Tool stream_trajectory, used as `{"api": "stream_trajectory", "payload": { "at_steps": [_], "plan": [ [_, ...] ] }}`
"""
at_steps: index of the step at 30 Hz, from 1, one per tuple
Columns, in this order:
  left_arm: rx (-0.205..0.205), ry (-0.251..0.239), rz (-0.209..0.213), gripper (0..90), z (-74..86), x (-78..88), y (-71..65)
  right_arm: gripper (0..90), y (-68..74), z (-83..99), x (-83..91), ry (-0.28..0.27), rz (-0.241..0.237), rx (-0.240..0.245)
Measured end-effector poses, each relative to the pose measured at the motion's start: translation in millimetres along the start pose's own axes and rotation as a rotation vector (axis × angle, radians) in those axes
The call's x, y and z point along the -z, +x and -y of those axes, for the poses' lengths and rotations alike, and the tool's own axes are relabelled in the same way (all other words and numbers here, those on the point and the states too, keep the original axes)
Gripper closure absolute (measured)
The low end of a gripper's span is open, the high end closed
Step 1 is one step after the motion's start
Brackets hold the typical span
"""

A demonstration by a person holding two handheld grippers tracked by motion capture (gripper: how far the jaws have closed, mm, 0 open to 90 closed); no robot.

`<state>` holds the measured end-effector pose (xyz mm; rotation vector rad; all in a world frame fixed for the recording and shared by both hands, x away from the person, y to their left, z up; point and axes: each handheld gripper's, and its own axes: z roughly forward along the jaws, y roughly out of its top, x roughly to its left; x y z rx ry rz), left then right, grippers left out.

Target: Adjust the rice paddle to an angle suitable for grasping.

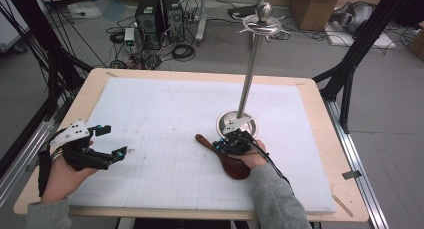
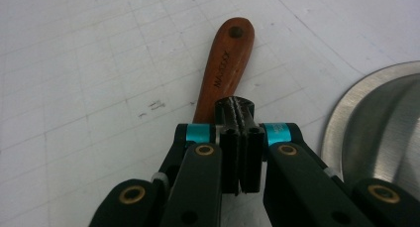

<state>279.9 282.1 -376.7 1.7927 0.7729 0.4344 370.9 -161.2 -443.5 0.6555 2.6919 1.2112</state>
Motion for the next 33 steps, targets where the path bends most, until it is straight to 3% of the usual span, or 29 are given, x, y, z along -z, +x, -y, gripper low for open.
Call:
{"api": "stream_trajectory", "payload": {
  "at_steps": [5, 11, 26, 32, 33],
  "plan": [
    [0.003, 0.006, -0.002, 1.8, 1.0, -1.2, 0.2, 89.7, 2.4, -2.7, -0.8, 0.018, -0.022, 0.003],
    [0.001, 0.009, 0.0, 1.8, 1.3, -2.2, 0.0, 89.7, 8.3, -7.3, -3.4, 0.046, -0.047, 0.054],
    [0.0, 0.012, 0.002, 1.8, 1.4, -3.2, -0.6, 89.7, 12.0, -11.9, -4.2, 0.08, -0.059, 0.096],
    [0.0, 0.013, 0.002, 1.8, 1.3, -3.5, -0.8, 89.1, 11.8, -12.7, -2.6, 0.062, -0.059, 0.102],
    [-0.001, 0.013, 0.003, 1.8, 1.2, -3.1, -0.6, 85.8, 12.2, -13.0, -1.6, 0.058, -0.059, 0.1]
  ]
}}
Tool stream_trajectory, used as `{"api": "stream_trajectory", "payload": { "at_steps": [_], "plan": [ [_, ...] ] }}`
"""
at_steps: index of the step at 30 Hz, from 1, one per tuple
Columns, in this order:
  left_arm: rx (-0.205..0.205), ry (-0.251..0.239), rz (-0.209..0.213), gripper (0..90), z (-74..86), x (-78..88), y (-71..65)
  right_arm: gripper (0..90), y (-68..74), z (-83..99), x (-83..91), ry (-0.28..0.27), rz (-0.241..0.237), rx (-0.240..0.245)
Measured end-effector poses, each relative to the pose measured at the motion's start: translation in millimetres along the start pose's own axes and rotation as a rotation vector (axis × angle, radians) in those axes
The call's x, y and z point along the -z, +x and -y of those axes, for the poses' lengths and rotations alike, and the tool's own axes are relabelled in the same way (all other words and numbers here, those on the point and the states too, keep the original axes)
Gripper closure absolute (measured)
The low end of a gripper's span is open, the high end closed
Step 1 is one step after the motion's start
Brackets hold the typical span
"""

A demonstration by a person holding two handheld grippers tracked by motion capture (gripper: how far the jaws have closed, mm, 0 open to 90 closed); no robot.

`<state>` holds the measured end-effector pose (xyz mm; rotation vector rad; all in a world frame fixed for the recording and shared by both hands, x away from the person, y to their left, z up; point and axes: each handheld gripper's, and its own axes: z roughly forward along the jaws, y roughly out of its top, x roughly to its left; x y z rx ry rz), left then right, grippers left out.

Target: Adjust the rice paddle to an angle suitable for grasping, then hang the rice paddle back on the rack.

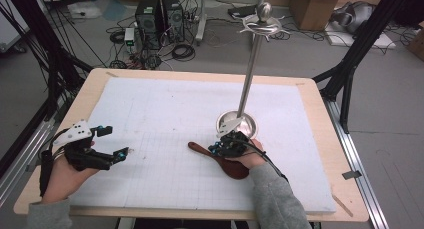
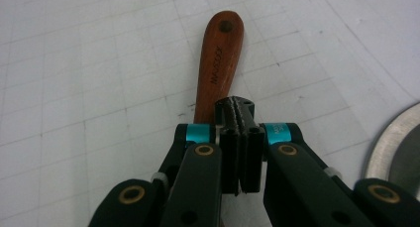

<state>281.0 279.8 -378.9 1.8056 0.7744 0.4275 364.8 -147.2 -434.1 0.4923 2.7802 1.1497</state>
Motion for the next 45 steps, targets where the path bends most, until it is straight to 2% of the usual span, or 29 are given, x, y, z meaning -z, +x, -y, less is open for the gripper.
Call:
{"api": "stream_trajectory", "payload": {
  "at_steps": [6, 10, 12, 15, 20, 24, 31, 39, 45],
  "plan": [
    [0.002, -0.004, 0.0, 1.8, -1.2, -0.7, 1.4, 65.9, 1.4, -2.3, 10.7, -0.057, 0.004, -0.026],
    [-0.002, 0.0, 0.011, 1.8, -2.3, -5.6, 1.5, 48.4, 4.7, -4.2, 18.1, -0.088, 0.006, -0.035],
    [-0.005, 0.004, 0.017, 1.8, -2.9, -8.6, 1.2, 35.7, 6.5, -4.8, 20.3, -0.099, 0.003, -0.02],
    [-0.007, 0.01, 0.025, 1.8, -3.6, -12.9, 0.7, 25.9, 9.5, -5.2, 22.3, -0.089, 0.004, -0.005],
    [-0.008, 0.013, 0.034, 1.8, -4.1, -17.3, 1.0, 14.5, 10.6, -5.0, 25.8, -0.099, -0.017, -0.033],
    [-0.005, 0.013, 0.036, 1.8, -4.3, -18.3, 1.6, 10.3, 10.9, -4.7, 28.0, -0.099, 0.001, -0.034],
    [-0.007, 0.015, 0.037, 1.7, -4.0, -18.5, 0.3, 10.3, 13.5, -5.7, 27.6, -0.081, 0.005, -0.012],
    [-0.001, 0.014, 0.03, 1.7, -2.0, -15.6, 0.5, 14.9, 15.7, -7.9, 16.1, 0.01, -0.036, 0.031],
    [0.001, 0.012, 0.024, 1.8, -1.0, -12.1, 0.2, 16.5, 15.7, -8.7, 7.6, 0.07, -0.022, 0.034]
  ]
}}
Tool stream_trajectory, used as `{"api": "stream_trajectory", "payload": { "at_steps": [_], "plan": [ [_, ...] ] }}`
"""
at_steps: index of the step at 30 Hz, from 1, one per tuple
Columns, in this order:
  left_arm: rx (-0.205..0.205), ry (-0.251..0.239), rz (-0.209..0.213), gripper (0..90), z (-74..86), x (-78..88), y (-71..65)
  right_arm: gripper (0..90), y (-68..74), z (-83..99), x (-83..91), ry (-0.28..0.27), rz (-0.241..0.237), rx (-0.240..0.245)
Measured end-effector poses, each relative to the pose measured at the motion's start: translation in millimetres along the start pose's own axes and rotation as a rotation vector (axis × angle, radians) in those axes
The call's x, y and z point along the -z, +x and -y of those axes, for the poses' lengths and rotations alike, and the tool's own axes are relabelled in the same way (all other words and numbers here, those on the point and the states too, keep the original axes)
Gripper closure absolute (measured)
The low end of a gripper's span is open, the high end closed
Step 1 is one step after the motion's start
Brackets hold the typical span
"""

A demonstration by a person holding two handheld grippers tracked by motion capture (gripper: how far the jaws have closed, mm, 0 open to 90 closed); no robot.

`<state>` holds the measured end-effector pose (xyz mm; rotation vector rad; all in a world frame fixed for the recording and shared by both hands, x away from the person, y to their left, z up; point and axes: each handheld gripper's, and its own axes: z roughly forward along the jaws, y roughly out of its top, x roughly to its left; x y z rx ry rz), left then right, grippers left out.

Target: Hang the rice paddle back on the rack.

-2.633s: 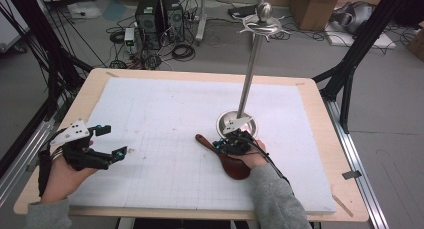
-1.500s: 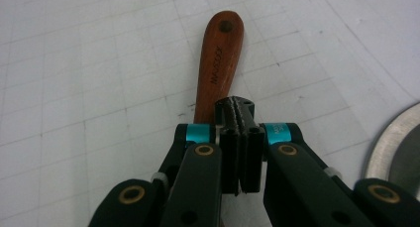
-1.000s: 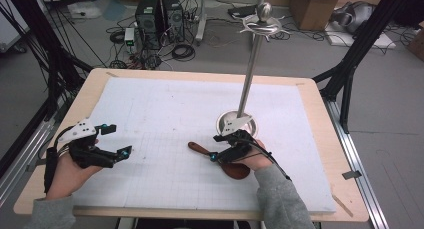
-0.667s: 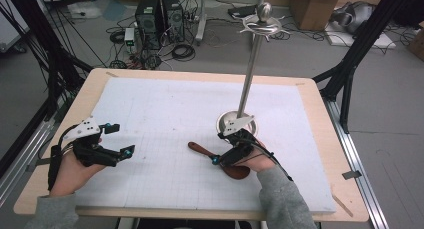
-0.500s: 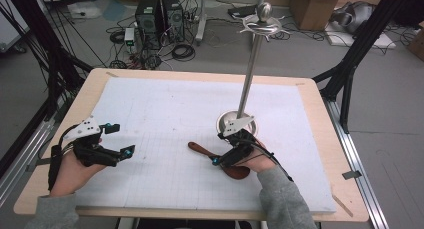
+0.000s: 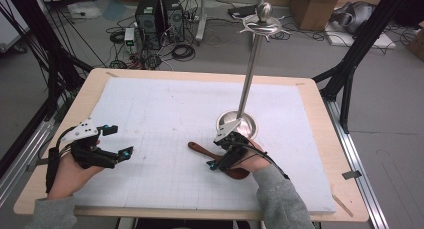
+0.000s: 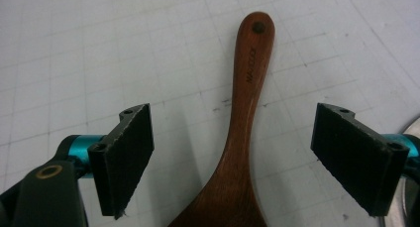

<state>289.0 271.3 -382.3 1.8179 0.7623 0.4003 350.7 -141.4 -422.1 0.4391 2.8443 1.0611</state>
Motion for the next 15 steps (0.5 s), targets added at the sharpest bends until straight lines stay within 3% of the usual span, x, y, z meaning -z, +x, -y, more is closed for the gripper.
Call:
{"api": "stream_trajectory", "payload": {
  "at_steps": [15],
  "plan": [
    [0.008, -0.013, 0.014, 1.7, -2.2, 2.1, -1.3, 31.8, 4.7, -2.2, -8.2, 0.096, 0.008, -0.013]
  ]
}}
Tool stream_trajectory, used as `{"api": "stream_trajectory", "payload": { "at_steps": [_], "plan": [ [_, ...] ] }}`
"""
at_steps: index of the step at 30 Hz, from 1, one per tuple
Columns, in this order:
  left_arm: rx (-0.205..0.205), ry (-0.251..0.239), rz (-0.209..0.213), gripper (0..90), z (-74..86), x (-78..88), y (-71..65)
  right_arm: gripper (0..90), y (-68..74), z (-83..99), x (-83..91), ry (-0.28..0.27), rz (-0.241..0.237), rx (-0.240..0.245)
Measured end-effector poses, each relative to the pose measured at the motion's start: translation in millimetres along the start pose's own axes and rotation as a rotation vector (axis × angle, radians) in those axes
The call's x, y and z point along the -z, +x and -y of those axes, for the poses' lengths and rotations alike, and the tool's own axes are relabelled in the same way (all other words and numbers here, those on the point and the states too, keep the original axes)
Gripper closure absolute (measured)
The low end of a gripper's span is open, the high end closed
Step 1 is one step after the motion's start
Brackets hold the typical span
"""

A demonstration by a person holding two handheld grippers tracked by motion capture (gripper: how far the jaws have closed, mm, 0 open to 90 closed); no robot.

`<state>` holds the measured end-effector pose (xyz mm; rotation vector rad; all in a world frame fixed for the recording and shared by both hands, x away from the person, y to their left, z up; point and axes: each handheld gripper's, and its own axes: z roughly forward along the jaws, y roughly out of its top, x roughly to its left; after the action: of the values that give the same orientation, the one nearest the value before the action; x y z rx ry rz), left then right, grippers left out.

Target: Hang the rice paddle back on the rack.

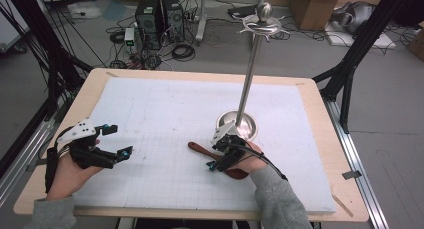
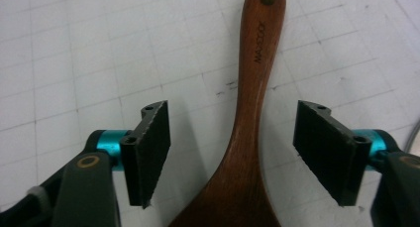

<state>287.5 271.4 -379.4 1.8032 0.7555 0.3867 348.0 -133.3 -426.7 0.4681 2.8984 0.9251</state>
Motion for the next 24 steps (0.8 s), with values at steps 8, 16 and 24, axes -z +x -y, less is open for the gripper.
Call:
{"api": "stream_trajectory", "payload": {
  "at_steps": [8, 16, 24],
  "plan": [
    [0.003, 0.008, -0.007, 1.8, 2.1, -0.8, 0.9, 42.6, 0.1, -2.1, -1.1, 0.011, 0.032, -0.008],
    [0.0, 0.009, -0.004, 1.8, 1.9, -0.3, 0.2, 52.6, 3.0, -3.5, -1.1, 0.013, 0.041, -0.019],
    [0.006, 0.009, -0.011, 1.8, 3.1, 0.4, 2.1, 64.0, 2.0, -2.8, 1.0, 0.022, 0.058, -0.042]
  ]
}}
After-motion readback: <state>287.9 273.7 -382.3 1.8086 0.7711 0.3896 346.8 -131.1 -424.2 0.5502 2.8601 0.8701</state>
